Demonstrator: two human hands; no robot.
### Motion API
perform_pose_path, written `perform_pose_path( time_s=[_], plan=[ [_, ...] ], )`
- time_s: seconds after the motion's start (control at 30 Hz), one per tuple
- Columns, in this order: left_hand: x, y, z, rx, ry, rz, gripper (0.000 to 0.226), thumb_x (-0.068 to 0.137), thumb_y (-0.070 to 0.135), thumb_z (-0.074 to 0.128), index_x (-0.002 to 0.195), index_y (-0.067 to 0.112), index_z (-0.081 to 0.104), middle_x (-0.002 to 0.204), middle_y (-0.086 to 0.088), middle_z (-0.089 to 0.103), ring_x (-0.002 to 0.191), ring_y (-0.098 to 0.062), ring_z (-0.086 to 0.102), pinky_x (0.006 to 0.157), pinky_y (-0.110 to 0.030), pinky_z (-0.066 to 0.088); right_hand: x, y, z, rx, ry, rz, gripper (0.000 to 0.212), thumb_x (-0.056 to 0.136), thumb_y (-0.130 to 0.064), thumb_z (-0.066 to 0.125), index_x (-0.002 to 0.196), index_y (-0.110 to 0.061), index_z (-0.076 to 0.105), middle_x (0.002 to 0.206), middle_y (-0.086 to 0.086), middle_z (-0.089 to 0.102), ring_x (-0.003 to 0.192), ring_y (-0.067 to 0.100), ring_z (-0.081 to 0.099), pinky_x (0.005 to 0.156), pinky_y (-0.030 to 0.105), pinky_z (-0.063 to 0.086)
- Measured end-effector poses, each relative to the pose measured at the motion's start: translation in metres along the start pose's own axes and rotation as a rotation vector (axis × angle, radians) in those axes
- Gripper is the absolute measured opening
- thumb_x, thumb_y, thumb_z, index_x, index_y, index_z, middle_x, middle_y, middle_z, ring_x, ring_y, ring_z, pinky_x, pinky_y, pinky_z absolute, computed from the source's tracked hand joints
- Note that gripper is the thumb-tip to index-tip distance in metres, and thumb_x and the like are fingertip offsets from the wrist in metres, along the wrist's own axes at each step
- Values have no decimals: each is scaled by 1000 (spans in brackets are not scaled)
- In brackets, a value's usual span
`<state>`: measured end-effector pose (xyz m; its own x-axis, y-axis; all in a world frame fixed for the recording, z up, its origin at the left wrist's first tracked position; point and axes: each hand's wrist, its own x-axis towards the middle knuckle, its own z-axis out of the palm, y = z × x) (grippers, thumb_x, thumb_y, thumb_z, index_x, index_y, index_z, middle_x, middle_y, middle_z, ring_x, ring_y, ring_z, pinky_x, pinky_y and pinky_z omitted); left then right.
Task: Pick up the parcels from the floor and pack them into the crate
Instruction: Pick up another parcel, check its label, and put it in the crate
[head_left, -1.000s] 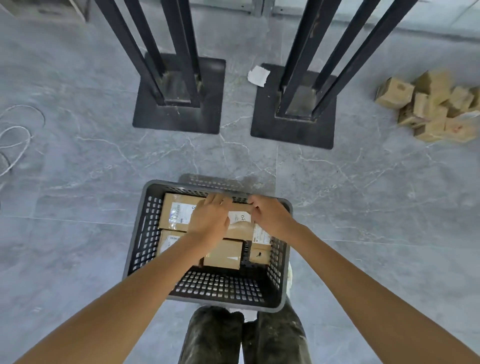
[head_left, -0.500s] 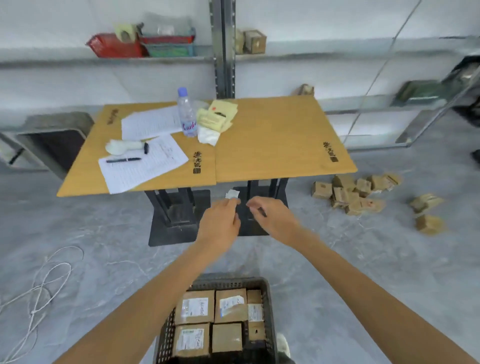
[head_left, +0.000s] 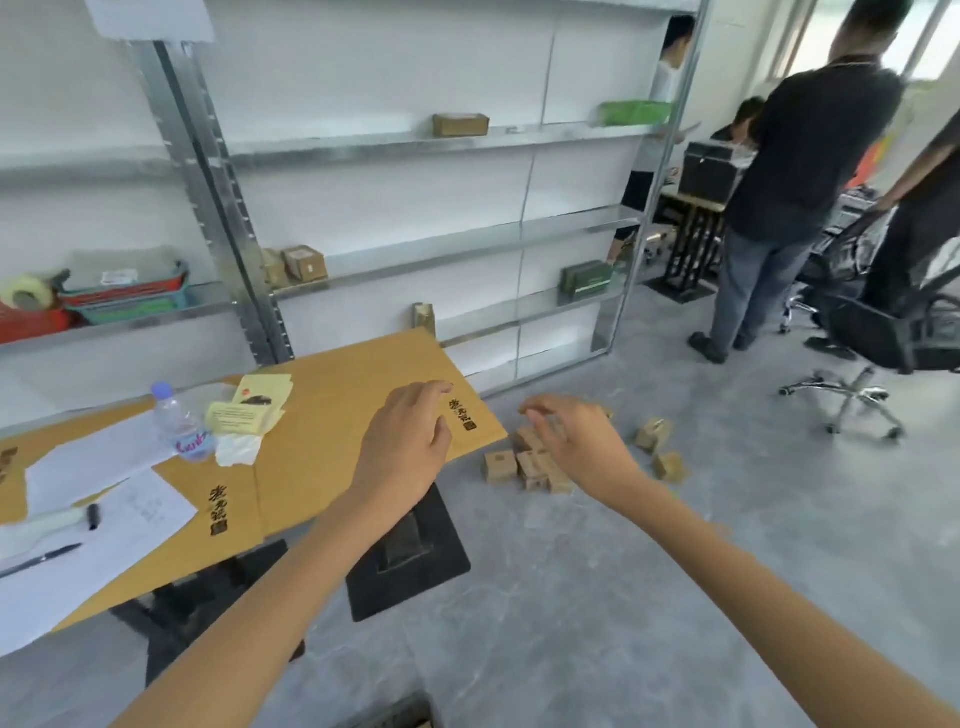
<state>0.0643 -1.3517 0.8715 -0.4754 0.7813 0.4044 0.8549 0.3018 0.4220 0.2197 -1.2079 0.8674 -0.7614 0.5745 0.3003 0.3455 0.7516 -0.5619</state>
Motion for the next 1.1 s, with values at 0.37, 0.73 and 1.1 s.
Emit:
perform_pose_path(
  time_s=[0.37,0.73,1.1],
  plan=[
    [124,115,120,-37,-36,-1,37,98,17,45,134,18,46,134,-2,49,123,-18,46,94,-29,40,41,198,-145,7,149,104,23,98,-18,46,105,-12,67,101,-1,70,87,17,64,77,29,48],
    [191,165,205,-9,-49,-33,35,97,16,45,132,16,48,133,-2,52,126,-16,42,95,-29,40,71,322,-195,113,141,191,21,97,-12,48,101,-10,69,95,-6,68,92,8,62,75,-2,38],
    [279,155,259,-35,-43,-47,34,97,15,45,130,15,50,130,-2,53,125,-17,44,94,-32,41,148,372,-178,166,105,212,22,98,-13,46,103,-11,67,97,-6,68,91,5,61,74,-1,40]
  ],
)
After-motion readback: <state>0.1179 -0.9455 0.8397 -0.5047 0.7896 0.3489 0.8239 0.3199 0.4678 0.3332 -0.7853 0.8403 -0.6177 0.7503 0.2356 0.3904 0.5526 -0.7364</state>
